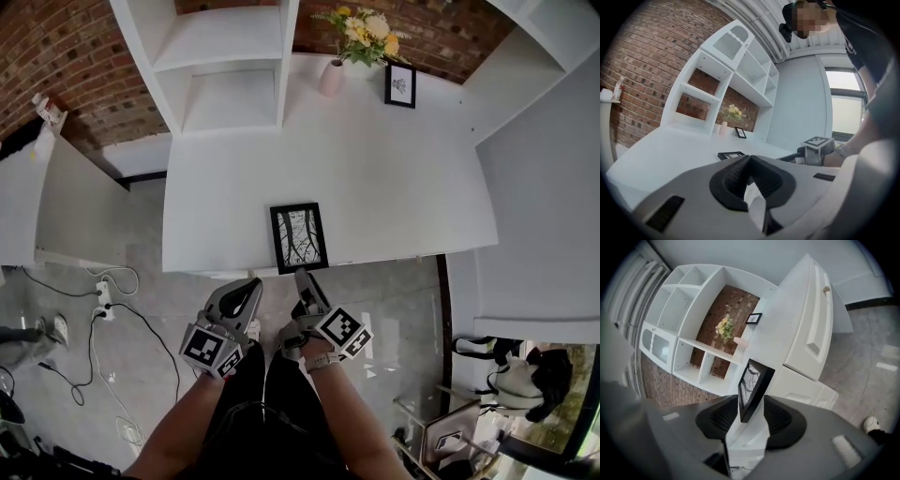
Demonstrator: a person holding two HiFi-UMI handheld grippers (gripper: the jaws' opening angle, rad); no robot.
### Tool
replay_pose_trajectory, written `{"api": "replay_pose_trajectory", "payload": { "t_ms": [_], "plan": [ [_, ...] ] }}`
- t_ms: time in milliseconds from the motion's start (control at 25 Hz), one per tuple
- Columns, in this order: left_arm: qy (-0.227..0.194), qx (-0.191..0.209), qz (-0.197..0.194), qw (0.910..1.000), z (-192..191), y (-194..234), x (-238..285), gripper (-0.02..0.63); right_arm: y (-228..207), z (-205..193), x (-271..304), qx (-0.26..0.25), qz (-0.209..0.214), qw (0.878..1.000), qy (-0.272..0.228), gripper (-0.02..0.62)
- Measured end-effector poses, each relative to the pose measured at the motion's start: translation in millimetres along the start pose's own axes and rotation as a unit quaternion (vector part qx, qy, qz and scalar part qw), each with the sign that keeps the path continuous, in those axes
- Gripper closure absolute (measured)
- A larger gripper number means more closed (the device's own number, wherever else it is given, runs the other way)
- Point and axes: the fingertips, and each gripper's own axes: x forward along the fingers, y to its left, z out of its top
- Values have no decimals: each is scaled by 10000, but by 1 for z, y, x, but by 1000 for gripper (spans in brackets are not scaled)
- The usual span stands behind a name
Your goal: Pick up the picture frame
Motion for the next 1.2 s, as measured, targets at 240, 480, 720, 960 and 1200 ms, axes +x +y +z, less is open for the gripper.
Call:
{"api": "replay_pose_trajectory", "payload": {
  "t_ms": [240, 480, 720, 960, 1200],
  "plan": [
    [-74, -7, 143, 9999, 2, 5, -8, 607, -7, -3, 12, 451, -77, 9990, 9, 426],
    [-66, -75, 297, 9995, -1, 11, -17, 607, -11, -4, 19, 799, -115, 9967, 39, 492],
    [-105, -34, 375, 9992, 1, 16, -17, 607, -12, -5, 13, 978, 9, 9952, 10, 503],
    [-180, 0, 402, 9990, 8, 22, -11, 607, -13, -8, 6, 1012, 50, 9949, 26, 505],
    [-211, 2, 394, 9990, 13, 24, -5, 607, -15, -12, 0, 1141, 75, 9934, 30, 506]
  ]
}}
